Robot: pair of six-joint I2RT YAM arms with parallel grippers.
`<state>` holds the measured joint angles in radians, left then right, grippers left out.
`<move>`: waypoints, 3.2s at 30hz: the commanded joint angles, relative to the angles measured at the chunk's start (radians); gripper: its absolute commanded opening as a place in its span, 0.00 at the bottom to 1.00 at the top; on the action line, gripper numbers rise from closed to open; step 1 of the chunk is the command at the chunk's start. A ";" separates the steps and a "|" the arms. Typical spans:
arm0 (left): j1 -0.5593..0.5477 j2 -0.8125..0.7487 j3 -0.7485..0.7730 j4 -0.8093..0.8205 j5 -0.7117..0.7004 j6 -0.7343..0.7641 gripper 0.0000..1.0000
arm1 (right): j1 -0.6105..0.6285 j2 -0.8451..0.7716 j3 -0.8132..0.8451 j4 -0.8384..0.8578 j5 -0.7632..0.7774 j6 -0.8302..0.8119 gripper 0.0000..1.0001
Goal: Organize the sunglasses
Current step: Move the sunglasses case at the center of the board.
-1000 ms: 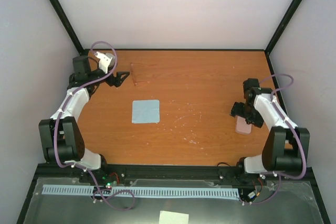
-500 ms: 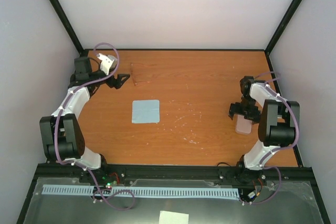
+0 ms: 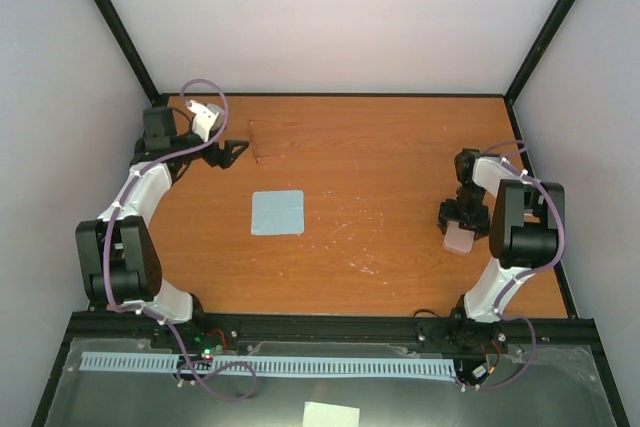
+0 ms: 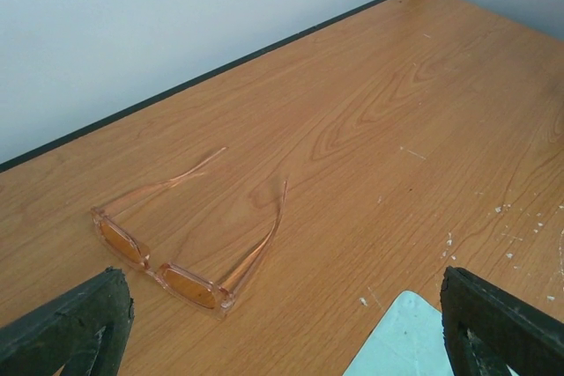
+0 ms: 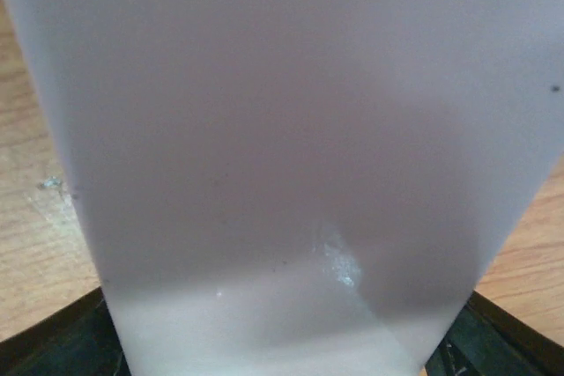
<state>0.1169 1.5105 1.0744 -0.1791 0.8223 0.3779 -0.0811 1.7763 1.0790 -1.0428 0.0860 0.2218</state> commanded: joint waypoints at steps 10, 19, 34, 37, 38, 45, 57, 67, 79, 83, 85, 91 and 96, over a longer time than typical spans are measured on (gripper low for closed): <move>-0.016 -0.001 0.038 -0.019 0.028 0.073 0.95 | 0.044 0.046 0.098 -0.013 -0.308 0.192 0.65; -0.019 -0.013 0.042 -0.021 0.065 0.125 0.96 | 0.285 0.212 0.253 -0.036 -0.406 0.389 0.61; -0.021 -0.042 0.010 -0.030 0.079 0.149 0.96 | 0.396 0.393 0.409 -0.036 -0.371 0.434 0.82; -0.021 -0.042 0.016 -0.042 0.080 0.153 0.99 | 0.396 0.384 0.422 -0.025 -0.375 0.433 0.89; -0.023 -0.041 0.018 -0.043 0.080 0.155 0.99 | 0.397 0.382 0.424 -0.023 -0.376 0.433 0.91; -0.078 -0.030 0.087 -0.094 0.052 0.178 1.00 | 0.396 0.239 0.432 -0.051 -0.284 0.445 1.00; -0.419 0.053 0.257 -0.314 -0.084 0.186 0.89 | 0.140 -0.087 0.177 0.034 -0.259 0.406 0.99; -0.597 0.142 0.359 -0.481 -0.207 0.152 0.77 | 0.140 0.052 0.220 0.082 -0.309 0.266 0.81; -0.610 0.203 0.433 -0.498 -0.271 0.150 0.70 | 0.165 0.050 0.056 0.085 -0.317 0.205 0.45; -0.611 0.202 0.438 -0.493 -0.266 0.139 0.73 | 0.218 0.091 0.093 0.093 -0.317 0.216 0.45; -0.611 0.196 0.434 -0.492 -0.268 0.138 0.76 | 0.247 0.109 0.122 0.092 -0.327 0.227 0.45; -0.611 0.165 0.384 -0.476 -0.283 0.130 0.79 | 0.368 0.185 0.227 0.087 -0.350 0.272 0.45; -0.611 0.143 0.333 -0.450 -0.303 0.129 0.81 | 0.432 0.240 0.318 0.092 -0.381 0.296 0.45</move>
<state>-0.4923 1.6886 1.4345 -0.6453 0.5400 0.5213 0.3096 1.9770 1.3426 -0.9710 -0.2562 0.4862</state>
